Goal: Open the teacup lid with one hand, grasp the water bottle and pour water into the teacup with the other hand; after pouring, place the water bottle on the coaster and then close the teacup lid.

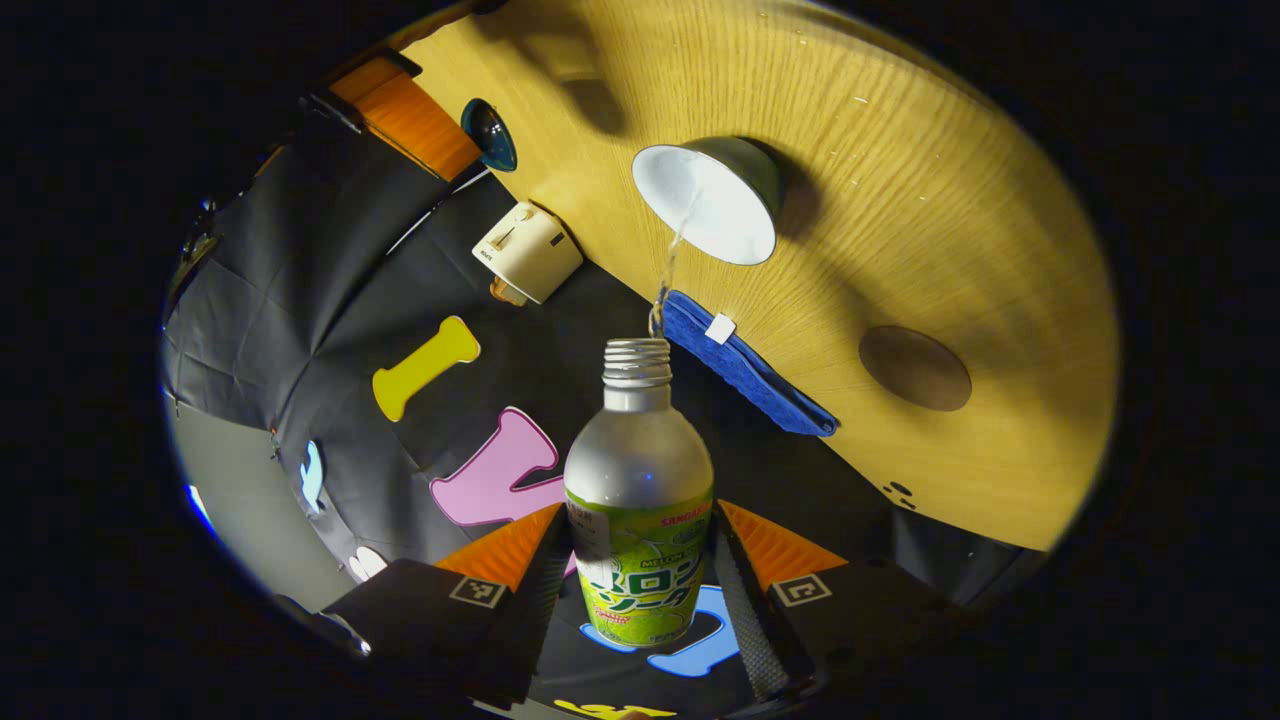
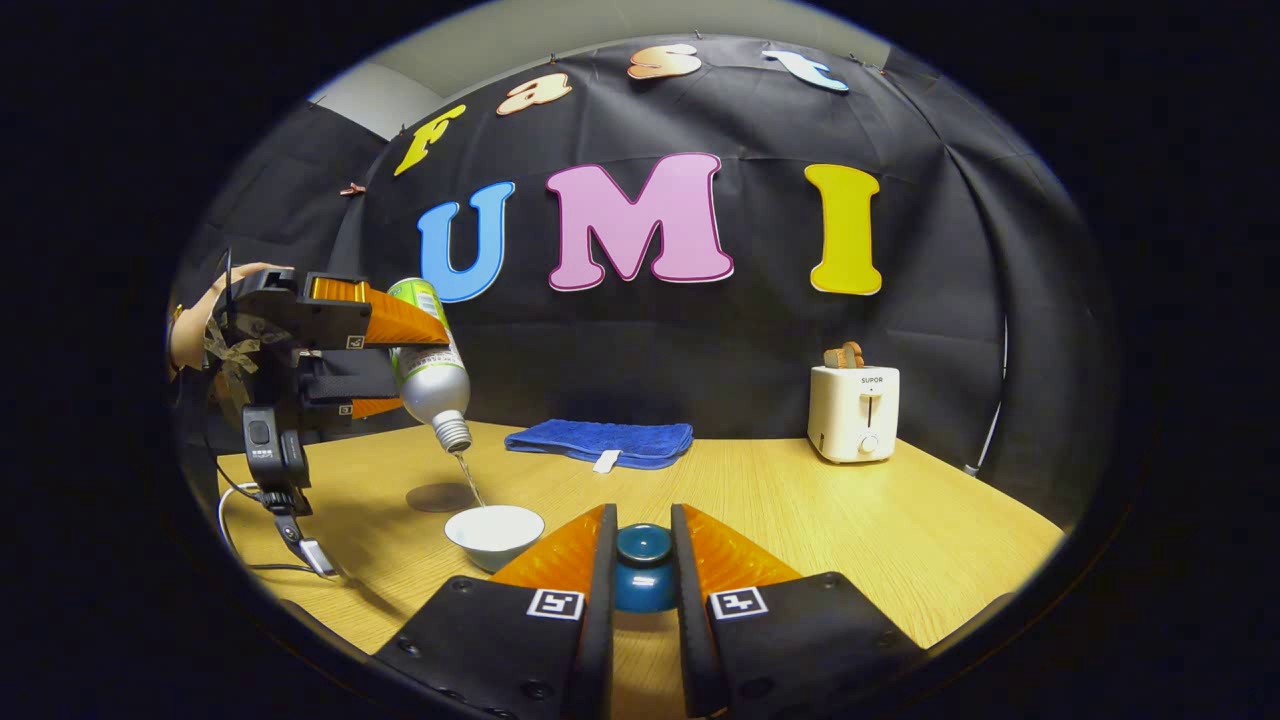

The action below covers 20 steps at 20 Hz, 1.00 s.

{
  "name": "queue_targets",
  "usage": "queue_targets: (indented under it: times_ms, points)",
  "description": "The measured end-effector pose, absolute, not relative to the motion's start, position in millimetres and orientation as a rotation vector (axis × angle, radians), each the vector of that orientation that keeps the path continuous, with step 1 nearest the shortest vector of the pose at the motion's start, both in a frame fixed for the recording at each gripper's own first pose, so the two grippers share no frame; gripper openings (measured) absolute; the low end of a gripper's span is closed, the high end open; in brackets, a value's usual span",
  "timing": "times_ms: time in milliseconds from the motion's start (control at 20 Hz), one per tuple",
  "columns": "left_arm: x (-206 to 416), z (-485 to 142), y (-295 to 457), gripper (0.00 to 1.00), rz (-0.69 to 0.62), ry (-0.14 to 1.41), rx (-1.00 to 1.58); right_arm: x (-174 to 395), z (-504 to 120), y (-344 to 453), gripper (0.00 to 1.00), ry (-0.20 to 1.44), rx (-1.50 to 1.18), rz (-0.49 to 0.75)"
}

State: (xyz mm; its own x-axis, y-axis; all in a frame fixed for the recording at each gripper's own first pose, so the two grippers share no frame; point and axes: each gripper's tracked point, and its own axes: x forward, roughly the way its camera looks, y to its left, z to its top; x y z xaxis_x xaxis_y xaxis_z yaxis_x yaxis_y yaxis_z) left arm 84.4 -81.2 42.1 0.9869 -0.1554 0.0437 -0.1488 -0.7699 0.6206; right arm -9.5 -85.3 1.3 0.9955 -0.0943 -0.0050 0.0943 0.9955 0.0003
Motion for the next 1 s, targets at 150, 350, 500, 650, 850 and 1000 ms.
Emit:
queue_targets:
  times_ms: [150,350,500,650,850,1000]
  points:
    - [81,42,-83,0.82,-0.009,-0.218,2.493,-9,1,-85,0.31,0.005,0.001,-0.095]
    - [80,39,-87,0.82,-0.026,-0.223,2.501,-9,1,-86,0.31,0.005,0.0,-0.095]
    - [79,33,-86,0.81,-0.048,-0.216,2.468,-10,1,-85,0.31,0.005,0.001,-0.095]
    - [81,27,-84,0.81,-0.108,-0.165,2.324,-10,1,-85,0.31,0.005,0.0,-0.095]
    - [89,6,-72,0.81,-0.161,-0.059,1.882,-9,1,-86,0.31,0.005,0.0,-0.097]
    - [79,-9,-81,0.81,-0.232,-0.034,1.557,-10,1,-85,0.31,0.005,0.0,-0.097]
